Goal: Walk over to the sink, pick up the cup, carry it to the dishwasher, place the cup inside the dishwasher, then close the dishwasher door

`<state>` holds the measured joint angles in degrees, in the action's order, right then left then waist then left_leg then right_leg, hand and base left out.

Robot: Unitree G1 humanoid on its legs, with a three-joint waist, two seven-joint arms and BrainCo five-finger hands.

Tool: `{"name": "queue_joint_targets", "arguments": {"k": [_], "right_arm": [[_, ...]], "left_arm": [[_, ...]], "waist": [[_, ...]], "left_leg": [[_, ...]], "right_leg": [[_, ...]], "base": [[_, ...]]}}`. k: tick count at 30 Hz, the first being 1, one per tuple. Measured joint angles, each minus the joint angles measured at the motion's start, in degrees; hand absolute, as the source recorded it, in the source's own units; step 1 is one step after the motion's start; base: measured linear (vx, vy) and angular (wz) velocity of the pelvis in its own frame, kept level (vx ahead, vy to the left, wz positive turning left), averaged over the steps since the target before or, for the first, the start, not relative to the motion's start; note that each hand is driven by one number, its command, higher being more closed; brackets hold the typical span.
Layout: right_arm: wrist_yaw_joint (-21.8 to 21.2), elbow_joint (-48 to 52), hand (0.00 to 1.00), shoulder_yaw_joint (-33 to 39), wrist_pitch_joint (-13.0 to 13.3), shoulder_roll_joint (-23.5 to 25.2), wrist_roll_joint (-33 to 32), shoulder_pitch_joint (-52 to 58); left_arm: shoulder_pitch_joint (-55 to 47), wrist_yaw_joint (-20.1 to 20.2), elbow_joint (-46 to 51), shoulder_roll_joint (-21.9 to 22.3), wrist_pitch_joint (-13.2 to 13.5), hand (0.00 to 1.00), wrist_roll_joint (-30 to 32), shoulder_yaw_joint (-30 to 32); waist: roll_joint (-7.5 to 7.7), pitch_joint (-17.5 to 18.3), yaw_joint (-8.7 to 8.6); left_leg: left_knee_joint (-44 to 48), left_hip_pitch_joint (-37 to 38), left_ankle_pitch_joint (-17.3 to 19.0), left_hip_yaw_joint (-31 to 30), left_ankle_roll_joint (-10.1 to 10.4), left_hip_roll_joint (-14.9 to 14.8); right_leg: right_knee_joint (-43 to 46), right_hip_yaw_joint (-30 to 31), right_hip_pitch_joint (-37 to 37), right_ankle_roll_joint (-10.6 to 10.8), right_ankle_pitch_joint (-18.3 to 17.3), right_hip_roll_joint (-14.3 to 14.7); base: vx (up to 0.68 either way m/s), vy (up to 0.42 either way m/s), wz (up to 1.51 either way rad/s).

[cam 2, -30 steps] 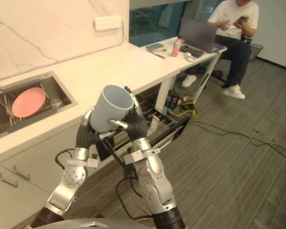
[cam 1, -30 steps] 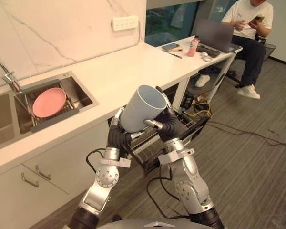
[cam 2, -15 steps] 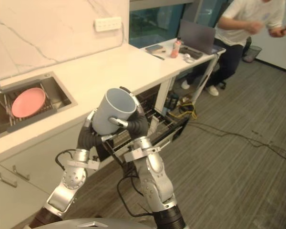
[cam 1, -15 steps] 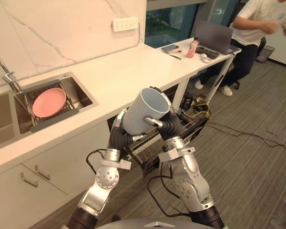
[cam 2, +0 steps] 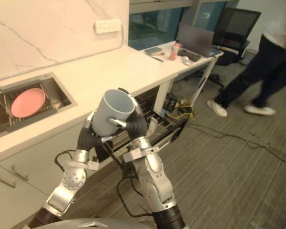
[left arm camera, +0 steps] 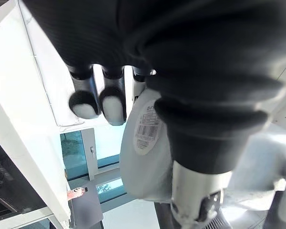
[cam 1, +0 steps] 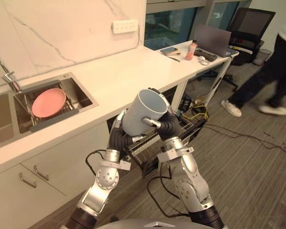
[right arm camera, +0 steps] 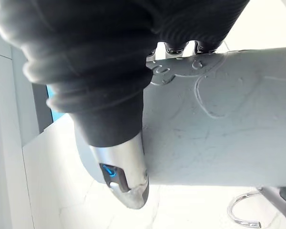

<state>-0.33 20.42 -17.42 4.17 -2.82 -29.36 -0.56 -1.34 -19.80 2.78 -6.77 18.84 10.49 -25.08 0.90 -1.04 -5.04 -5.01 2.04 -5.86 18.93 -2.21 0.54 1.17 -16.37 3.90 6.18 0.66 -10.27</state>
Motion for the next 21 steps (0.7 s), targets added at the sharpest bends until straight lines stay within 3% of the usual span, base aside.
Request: {"name": "queue_joint_targets", "arguments": {"k": [8, 17, 19, 21], "right_arm": [[4.68, -1.33, 1.00, 7.69, 1.75, 0.08, 2.23, 0.11], [6.02, -1.35, 1.00, 18.85, 1.03, 0.01, 2.64, 2.51], [5.57, -2.90, 1.00, 20.89, -0.17, -0.13, 2.75, 2.75], [5.32, -9.51, 1.00, 23.35, -0.73, -1.98, 3.04, 1.22]], "left_arm": [[-1.11, -0.03, -0.02, 0.24, 0.02, 0.00, -0.43, 2.13], [-6.65, -0.93, -3.02, 1.29, -0.11, 0.00, -7.52, 13.69], [-7.78, 0.27, -5.52, 1.26, -0.98, 0.00, -10.27, 15.44], [-7.84, 3.08, -9.12, 1.21, -3.83, 0.00, -12.49, 16.36]], "waist": [[0.14, 0.07, 0.05], [0.13, 0.03, 0.37], [0.12, -0.09, 0.22], [0.23, -1.02, 0.77]], "left_leg": [[0.00, -0.01, 0.00, 0.00, 0.00, -0.02], [0.01, -0.06, 0.00, -0.62, 0.01, 0.01], [0.01, -0.85, -0.27, -1.60, 0.17, 0.10], [0.02, -3.53, -1.28, -3.62, 0.41, 0.08]], "right_leg": [[-0.21, -0.01, 0.07, -0.07, 0.09, 0.05], [-0.60, -0.59, 0.52, -0.04, 0.12, 0.12], [-0.59, -1.59, 0.37, -0.03, 0.12, 0.03], [-0.53, -3.40, -1.12, -0.01, 0.19, 0.13]], "base": [[0.00, 0.000, 0.00], [0.00, 0.000, 0.03], [0.00, 0.001, 0.24], [-0.03, 0.001, 0.45]]}}
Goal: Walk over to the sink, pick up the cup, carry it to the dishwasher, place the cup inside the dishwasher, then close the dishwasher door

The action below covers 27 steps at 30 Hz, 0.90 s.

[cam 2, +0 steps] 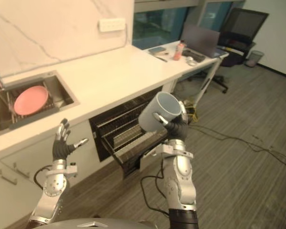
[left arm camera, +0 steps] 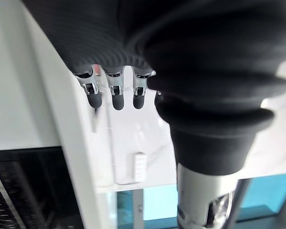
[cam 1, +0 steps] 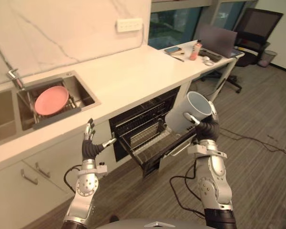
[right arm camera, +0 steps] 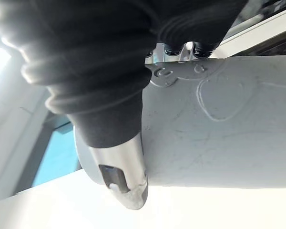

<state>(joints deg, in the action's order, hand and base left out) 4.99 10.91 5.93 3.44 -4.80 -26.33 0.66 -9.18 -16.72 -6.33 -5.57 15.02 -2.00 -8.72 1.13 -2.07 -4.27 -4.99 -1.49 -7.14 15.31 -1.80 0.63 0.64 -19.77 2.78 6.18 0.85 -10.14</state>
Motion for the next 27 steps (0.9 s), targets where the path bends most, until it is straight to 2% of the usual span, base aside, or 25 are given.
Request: {"name": "queue_joint_targets", "arguments": {"k": [1, 5, 7, 9, 12, 13, 16, 21, 27], "right_arm": [[0.05, -2.29, 1.00, 0.30, -0.05, -0.96, 0.82, -1.11], [1.30, -16.49, 1.00, 2.16, -1.49, -7.62, 4.33, -15.82], [1.61, -25.41, 1.00, 2.12, -2.72, -12.19, 4.29, -24.69], [1.44, -32.78, 1.00, 1.92, -3.41, -15.70, 4.09, -30.15], [1.17, -40.11, 1.00, 1.36, -3.76, -19.07, 3.48, -35.52], [0.59, -44.13, 1.00, 1.12, -4.08, -21.01, 3.12, -38.96], [-1.61, -50.40, 1.00, -0.95, -5.15, -24.20, 3.12, -45.13], [-5.32, -58.79, 1.00, -5.44, -8.18, -27.42, 3.15, -52.95], [-9.90, -69.57, 1.00, -7.76, -11.68, -27.48, 6.15, -58.91]], "left_arm": [[0.00, 0.82, -0.73, 0.00, -0.81, 0.00, -0.42, 0.17], [1.18, 6.26, -5.56, -0.61, -6.06, 0.00, -1.59, -0.48], [2.63, 9.26, -9.41, -1.46, -8.89, 0.00, -3.00, -2.29], [2.66, 11.22, -11.63, -1.84, -10.00, 0.00, -4.10, -4.01], [2.53, 12.77, -12.45, -2.65, -10.02, 0.00, -4.67, -5.41], [2.81, 13.52, -12.48, -2.96, -10.00, 0.00, -4.70, -5.62], [3.46, 14.71, -12.57, -3.91, -9.78, 0.00, -5.20, -6.66], [4.06, 17.06, -14.46, -5.14, -9.31, 0.00, -6.99, -7.75], [4.84, 18.81, -15.96, -6.16, -9.39, 0.00, -9.25, -9.66]], "waist": [[-0.07, -0.51, 0.30], [-1.44, -7.71, 2.17], [-2.29, -11.70, 3.90], [-3.53, -13.80, 5.39], [-4.70, -16.12, 6.51], [-5.21, -17.77, 7.27], [-5.86, -20.40, 8.07], [-6.73, -21.65, 10.24], [-8.01, -22.52, 13.08]], "left_leg": [[0.00, -1.01, -0.35, -0.60, 0.22, -0.02], [0.01, -7.41, -1.74, -4.08, 1.54, -0.23], [0.03, -9.96, -2.73, -4.72, 2.32, -0.42], [0.04, -11.55, -4.48, -6.11, 2.14, -0.49], [0.12, -12.86, -5.32, -7.42, 1.44, -0.46], [0.38, -13.34, -5.57, -7.68, 1.13, -0.48], [0.39, -13.84, -5.95, -9.07, 0.58, -0.41], [0.40, -15.77, -6.20, -10.60, 0.44, -0.47], [0.43, -18.25, -6.71, -12.33, 0.33, -0.55]], "right_leg": [[0.05, -0.13, -0.72, 0.02, -0.01, 0.13], [-0.31, -1.63, -5.58, -0.94, 1.59, 0.61], [-0.83, -2.85, -7.12, -1.26, 3.46, 0.94], [-1.03, -3.70, -7.98, -1.46, 3.94, 1.32], [-0.82, -4.89, -8.71, -1.49, 3.99, 1.45], [-0.59, -5.41, -9.01, -1.47, 4.00, 1.48], [0.48, -6.45, -9.31, -1.14, 3.63, 1.45], [1.67, -8.05, -10.91, -1.45, 2.56, 1.52], [4.84, -9.71, -13.66, -1.40, 0.28, 1.20]], "base": [[-0.08, -0.007, 0.43], [-0.11, -0.007, 0.28], [-0.08, -0.025, 0.24], [-0.02, -0.027, 0.23], [0.02, -0.020, 0.18], [0.04, -0.022, 0.19], [0.04, -0.030, 0.18], [0.05, -0.057, 0.13], [0.06, -0.071, 0.15]]}}
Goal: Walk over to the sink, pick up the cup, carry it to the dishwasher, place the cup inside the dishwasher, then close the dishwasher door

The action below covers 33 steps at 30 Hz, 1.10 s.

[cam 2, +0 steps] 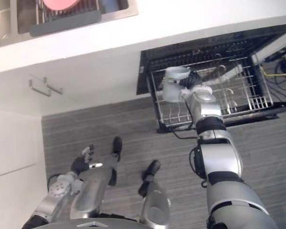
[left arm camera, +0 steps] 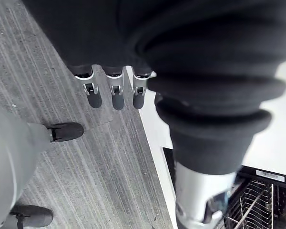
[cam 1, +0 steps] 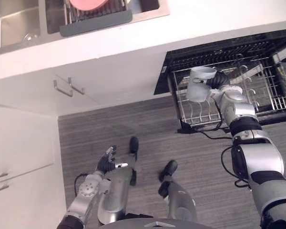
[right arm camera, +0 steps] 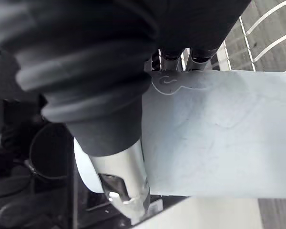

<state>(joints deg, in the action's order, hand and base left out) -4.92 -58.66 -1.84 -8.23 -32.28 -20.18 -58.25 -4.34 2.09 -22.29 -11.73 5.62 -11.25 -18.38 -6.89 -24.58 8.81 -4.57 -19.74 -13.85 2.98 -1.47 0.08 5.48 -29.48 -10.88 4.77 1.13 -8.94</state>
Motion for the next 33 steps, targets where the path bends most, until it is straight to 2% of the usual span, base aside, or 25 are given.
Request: {"name": "queue_joint_targets", "arguments": {"k": [3, 6, 7, 10, 17, 20, 22, 25, 27, 28, 29, 31, 33], "right_arm": [[-0.85, -4.79, 1.00, -0.03, -1.04, -0.02, 3.12, -2.87], [-1.07, -5.72, 1.00, 0.06, -2.17, -0.64, 5.26, -3.26], [-1.03, -5.96, 0.00, 0.14, -2.22, -0.78, 5.54, -3.33], [-0.84, -7.90, 0.00, 0.27, -3.37, -0.92, 7.06, -3.91], [0.21, -7.78, 0.00, 0.44, -3.10, -0.61, 6.83, -4.20], [0.58, -6.43, 0.00, 2.16, -2.67, -0.63, 1.85, -4.15], [1.28, -1.82, 0.00, 3.14, -1.66, -0.63, -1.19, -2.95], [2.50, 10.40, 0.00, 6.97, 0.89, -0.55, -5.60, 2.10], [2.39, 23.57, 0.00, 11.59, 3.94, 1.03, -7.98, 10.24], [2.36, 28.95, 0.00, 12.54, 5.19, 2.59, -8.80, 13.90], [2.27, 37.40, 0.00, 14.21, 7.36, 6.32, -8.84, 20.31], [2.14, 43.32, 0.00, 15.23, 8.87, 9.65, -8.81, 25.76], [1.68, 53.58, 0.00, 16.46, 11.56, 16.70, -8.57, 37.44]], "left_arm": [[0.60, 0.78, -1.10, -0.03, -0.38, 0.00, -1.24, -0.77], [0.80, 1.18, -1.37, -0.02, -0.61, 0.00, -2.11, -1.22], [0.95, 1.19, -1.47, -0.03, -0.69, 0.00, -2.11, -1.56], [1.08, 1.28, -2.67, 0.15, -1.02, 0.00, -2.11, -3.02], [1.08, 1.27, -3.92, 0.50, -1.15, 0.00, -2.12, -3.10], [1.07, 1.21, -4.45, 0.56, -1.14, 0.00, -2.10, -2.88], [0.98, 1.12, -4.80, 0.57, -1.19, 0.00, -2.08, -2.27], [0.37, 0.62, -5.43, 0.54, -1.29, 0.00, -2.06, -1.38], [-0.38, -0.05, -6.50, 0.68, -1.20, 0.00, -1.97, 0.36], [-1.05, -0.60, -7.58, 0.69, -0.92, 0.00, -1.95, 1.47], [-2.36, -1.61, -9.36, 0.87, -0.35, 0.00, -1.71, 3.80], [-3.04, -2.37, -11.07, 1.00, 0.15, 0.00, -0.81, 5.36], [-3.59, -3.63, -14.86, 1.63, 0.47, 0.00, 0.42, 7.39]], "waist": [[-0.80, -1.23, 1.06], [-0.99, -1.62, 1.25], [-0.96, -1.79, 1.48], [-1.37, -2.24, 1.94], [-1.41, -2.30, 1.86], [-1.24, -2.41, 1.66], [-0.77, -2.75, 1.01], [0.10, -3.36, -0.41], [0.99, -3.14, -1.19], [1.80, -2.69, -1.88], [3.33, -1.29, -3.58], [4.61, 0.68, -4.57], [6.45, 4.11, -6.17]], "left_leg": [[0.01, -0.46, -0.28, -0.21, -0.31, 0.01], [0.02, -1.50, -0.69, -1.40, -0.46, 0.04], [0.02, -1.57, -0.71, -1.40, -0.44, 0.00], [0.02, -1.62, -0.78, -1.44, -0.32, -0.08], [0.02, -1.56, -0.96, -1.37, 0.23, -0.92], [0.01, -0.57, -0.81, -0.78, 0.48, -1.34], [0.00, 0.43, -0.69, -0.09, 0.63, -1.67], [-0.01, 3.07, -0.37, 0.48, 1.05, -2.09], [-0.05, 5.98, 0.38, 1.62, 1.28, -2.53], [-0.07, 6.93, 0.72, 1.97, 1.46, -2.66], [-0.37, 7.97, 1.30, 2.49, 1.64, -2.90], [-0.38, 8.37, 1.84, 3.52, 1.82, -3.19], [-0.38, 11.13, 3.32, 5.24, 2.13, -3.45]], "right_leg": [[2.41, -0.16, -1.24, -0.11, -1.42, -0.56], [4.70, -0.97, -2.70, -0.30, -2.97, -0.94], [5.20, -0.98, -2.92, -0.41, -3.31, -1.01], [7.88, -0.97, -4.00, -0.63, -5.02, -1.64], [11.05, -0.49, -5.44, -1.55, -7.12, -1.70], [11.38, 0.52, -5.13, -1.76, -7.34, -1.36], [11.20, 1.00, -4.38, -1.77, -7.34, -1.01], [10.32, 1.39, -1.72, -1.79, -7.30, -0.50], [8.71, 2.24, 1.26, -1.86, -6.88, 0.22], [7.96, 2.80, 2.12, -1.71, -6.78, 0.46], [6.81, 3.35, 3.19, -1.60, -6.75, 0.92], [5.65, 4.07, 3.58, -1.36, -6.51, 1.33], [2.58, 5.84, 6.52, -1.06, -5.54, 2.12]], "base": [[0.07, -0.076, 0.05], [0.07, -0.093, 0.12], [0.06, -0.094, 0.09], [0.04, -0.085, 0.03], [0.02, -0.112, -0.03], [0.00, -0.094, -0.14], [0.00, -0.080, -0.12], [0.01, -0.095, -0.05], [0.01, -0.074, -0.19], [0.02, -0.079, -0.29], [0.03, -0.067, -0.26], [0.05, -0.057, -0.29], [0.10, -0.051, -0.37]]}}
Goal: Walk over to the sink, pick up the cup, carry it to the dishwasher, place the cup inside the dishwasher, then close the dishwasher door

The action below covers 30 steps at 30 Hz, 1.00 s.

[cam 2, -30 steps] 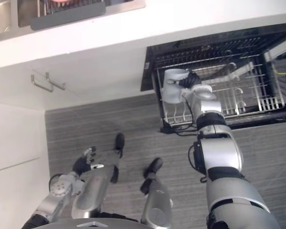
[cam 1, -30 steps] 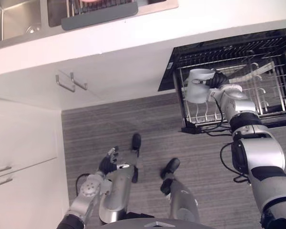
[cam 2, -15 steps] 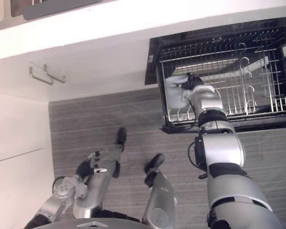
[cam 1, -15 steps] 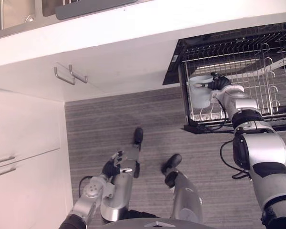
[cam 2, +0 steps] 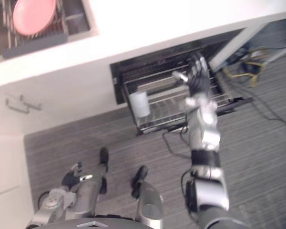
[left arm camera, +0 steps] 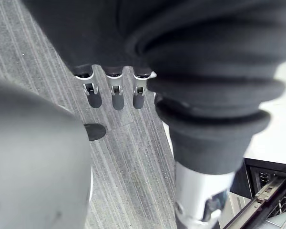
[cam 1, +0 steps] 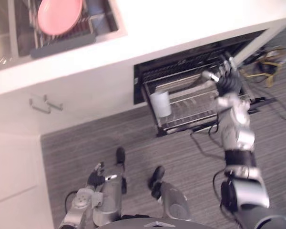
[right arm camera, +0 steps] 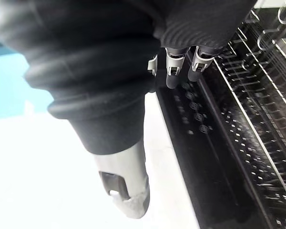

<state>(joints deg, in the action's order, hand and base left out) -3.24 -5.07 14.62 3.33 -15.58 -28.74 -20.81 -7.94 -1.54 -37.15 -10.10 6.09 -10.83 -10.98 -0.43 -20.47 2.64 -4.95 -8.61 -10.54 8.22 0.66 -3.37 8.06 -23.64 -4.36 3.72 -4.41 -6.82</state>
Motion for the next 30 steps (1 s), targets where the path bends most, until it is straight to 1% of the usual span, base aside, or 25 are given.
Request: {"name": "queue_joint_targets", "arguments": {"k": [1, 7, 10, 11, 12, 13, 14, 15, 16, 17, 18, 19, 20, 22, 24, 25, 26, 27, 28, 29, 30], "right_arm": [[-4.32, 13.05, 0.00, 2.41, 5.00, 8.30, 0.02, 15.95], [-4.41, 13.08, 0.00, 2.56, 4.99, 8.30, -0.04, 16.40], [-5.33, 13.67, 0.00, 3.88, 4.95, 8.49, -0.27, 18.68], [-5.51, 14.87, 0.00, 5.18, 4.79, 8.69, -1.12, 20.55], [-5.55, 16.14, 0.00, 5.78, 4.56, 9.06, -1.35, 21.26], [-5.57, 19.15, 0.00, 6.90, 4.25, 9.76, -2.03, 22.23], [-5.58, 20.49, 0.00, 7.33, 4.18, 9.83, -2.59, 22.63], [-5.63, 22.34, 0.00, 8.81, 3.92, 9.90, -3.03, 22.87], [-5.61, 23.47, 0.00, 10.34, 3.92, 9.84, -3.44, 22.83], [-5.37, 24.83, 0.00, 12.10, 3.84, 9.88, -3.84, 22.89], [-5.35, 25.38, 0.00, 12.85, 3.83, 9.84, -4.51, 22.87], [-4.94, 26.41, 0.00, 13.78, 3.82, 9.52, -5.14, 22.95], [-4.83, 26.63, 0.00, 13.95, 3.81, 9.30, -5.29, 22.96], [-4.71, 26.62, 0.00, 13.71, 3.78, 9.28, -5.30, 22.96], [-3.64, 26.63, 0.00, 13.69, 3.82, 9.30, -5.25, 22.98], [-3.08, 26.64, 0.00, 13.68, 3.86, 9.36, -5.11, 23.27], [-1.88, 26.65, 0.00, 13.81, 3.97, 9.66, -5.09, 24.60], [-1.49, 26.62, 0.00, 13.68, 3.97, 9.72, -5.09, 25.13], [-1.32, 26.45, 0.00, 13.04, 3.84, 9.45, -5.09, 25.25], [-1.39, 26.43, 0.00, 12.14, 3.78, 9.85, -5.09, 25.44], [-1.41, 26.43, 0.00, 12.08, 3.80, 10.07, -5.01, 25.64]], "left_arm": [[-1.20, -1.82, -6.40, 2.45, 0.97, 0.00, 2.20, 3.80], [-1.26, -1.70, -7.85, 2.50, 0.97, 0.00, 2.15, 4.38], [-1.28, -1.08, -9.52, 3.46, 0.78, 0.00, 1.47, 6.94], [-1.39, -0.47, -10.81, 3.66, 0.79, 0.00, 0.30, 8.48], [-1.46, -0.32, -11.09, 3.84, 0.79, 0.00, -0.36, 9.55], [-1.51, -0.03, -11.68, 4.53, 0.80, 0.00, -1.31, 12.31], [-1.58, 0.17, -11.98, 4.98, 0.83, 0.00, -1.60, 13.71], [-1.69, 0.53, -12.62, 5.58, 0.94, 0.00, -2.09, 16.06], [-1.74, 0.66, -13.17, 5.93, 1.00, 0.00, -2.91, 17.33], [-1.78, 0.75, -13.66, 6.35, 1.02, 0.00, -3.90, 18.96], [-1.78, 0.80, -13.94, 6.59, 1.01, 0.00, -4.19, 19.63], [-1.91, 0.83, -14.22, 6.94, 1.04, 0.00, -4.25, 19.98], [-2.01, 0.82, -14.60, 6.92, 1.34, 0.00, -4.11, 19.97], [-2.00, 0.72, -14.81, 6.98, 1.78, 0.00, -3.24, 19.86], [-1.82, 0.73, -14.94, 7.06, 1.88, 0.00, -0.85, 19.37], [-1.66, 0.76, -14.99, 7.05, 1.80, 0.00, 0.94, 19.02], [-1.38, 0.90, -14.91, 6.86, 1.78, 0.00, 2.63, 18.42], [-1.32, 1.01, -14.66, 6.73, 1.81, 0.00, 3.05, 18.15], [-1.20, 0.95, -14.72, 6.73, 1.73, 0.00, 4.23, 17.16], [-1.34, 0.82, -14.58, 6.58, 1.55, 0.00, 4.92, 15.22], [-1.26, 0.81, -14.60, 6.38, 1.51, 0.00, 5.14, 14.21]], "waist": [[0.67, 5.84, -3.33], [0.73, 7.04, -3.53], [0.90, 7.99, -3.59], [0.95, 8.79, -3.68], [1.07, 8.95, -3.71], [1.15, 8.97, -4.01], [1.12, 8.98, -4.14], [1.11, 9.02, -4.25], [1.08, 9.04, -4.41], [1.25, 9.30, -4.14], [1.27, 9.41, -4.05], [0.78, 9.70, -4.09], [0.71, 10.29, -4.12], [0.42, 10.58, -4.02], [0.44, 10.75, -4.24], [1.11, 10.78, -4.80], [2.24, 11.16, -4.74], [2.66, 11.24, -4.60], [2.02, 11.22, -4.62], [1.37, 11.57, -5.82], [1.34, 11.68, -6.58]], "left_leg": [[0.00, 5.67, 2.57, 2.72, 0.33, 0.03], [0.00, 5.91, 2.76, 2.45, 0.34, 0.17], [0.37, 6.94, 3.44, 1.73, 0.36, 0.70], [0.47, 7.22, 3.58, 1.00, 0.03, 1.11], [1.82, 6.57, 4.11, 0.63, -0.09, 1.28], [6.53, 3.89, 6.15, 0.35, -0.32, 1.31], [8.27, 3.05, 6.85, 0.33, -0.52, 1.36], [9.32, 3.03, 7.13, 1.23, -0.73, 1.62], [8.86, 3.54, 8.10, 2.28, -1.69, 1.69], [8.79, 4.26, 9.19, 4.99, -1.58, 1.31], [8.72, 4.61, 9.40, 6.61, -1.48, 1.03], [8.63, 4.75, 8.47, 7.58, -1.84, 1.20], [7.65, 4.90, 8.17, 7.34, -1.86, 2.20], [5.58, 5.67, 7.74, 7.39, -1.83, 3.60], [4.71, 5.79, 7.75, 7.38, -1.88, 5.05], [4.85, 5.83, 7.94, 7.52, -2.14, 6.33], [5.92, 7.13, 9.83, 7.93, -3.36, 8.54], [6.91, 7.50, 11.33, 8.18, -3.84, 8.92], [7.97, 7.62, 11.36, 8.60, -5.97, 8.90], [7.41, 8.69, 11.62, 6.38, -6.41, 8.48], [7.07, 9.56, 11.65, 4.99, -6.52, 8.16]], "right_leg": [[-3.64, 2.75, 5.69, 0.39, 0.95, 0.60], [-3.78, 2.43, 6.25, 0.46, 0.89, 0.55], [-3.66, 1.73, 7.68, 1.13, 0.27, 0.12], [-3.40, 0.87, 8.44, 1.26, -0.14, -0.02], [-3.33, 0.41, 8.61, 1.32, -0.19, -0.26], [-3.27, -0.63, 9.07, 1.32, -0.18, -0.73], [-3.29, -1.16, 9.61, 1.35, -0.20, -0.92], [-3.43, -2.24, 11.08, 1.52, -0.35, -1.42], [-3.59, -3.22, 12.42, 1.78, -0.59, -1.87], [-3.70, -4.17, 13.52, 1.97, -0.64, -2.38], [-3.73, -4.34, 13.95, 2.33, -0.73, -2.70], [-3.78, -4.42, 14.65, 2.99, -1.00, -3.14], [-3.77, -3.96, 14.58, 4.26, -1.25, -3.91], [-3.68, -3.79, 14.48, 5.29, -2.04, -4.87], [-1.25, -3.68, 13.59, 6.29, -3.84, -6.52], [1.33, -3.77, 12.97, 7.01, -5.88, -8.28], [4.15, -4.34, 13.08, 7.65, -7.82, -11.21], [7.31, -4.20, 13.05, 5.74, -8.31, -12.23], [18.07, -0.26, 9.16, 1.86, -8.07, -13.89], [29.32, 6.83, 3.60, -3.68, -3.40, -13.44], [32.08, 9.26, 1.80, -3.14, -3.35, -12.49]], "base": [[0.06, -0.020, -0.15], [0.01, 0.000, 0.02], [0.05, 0.004, 0.17], [0.07, -0.001, 0.30], [0.05, 0.012, 0.40], [0.01, 0.039, 0.34], [0.02, 0.053, 0.50], [-0.01, 0.073, 0.58], [-0.01, 0.084, 0.68], [-0.02, 0.077, 0.54], [0.00, 0.076, 0.53], [0.03, 0.090, 0.43], [0.03, 0.103, 0.36], [0.03, 0.100, 0.17], [0.05, 0.099, 0.28], [0.11, 0.118, 0.51], [0.15, 0.117, 0.49], [0.18, 0.079, 0.32], [0.15, 0.090, 0.30], [0.14, 0.086, 0.52], [0.20, 0.081, 0.95]]}}
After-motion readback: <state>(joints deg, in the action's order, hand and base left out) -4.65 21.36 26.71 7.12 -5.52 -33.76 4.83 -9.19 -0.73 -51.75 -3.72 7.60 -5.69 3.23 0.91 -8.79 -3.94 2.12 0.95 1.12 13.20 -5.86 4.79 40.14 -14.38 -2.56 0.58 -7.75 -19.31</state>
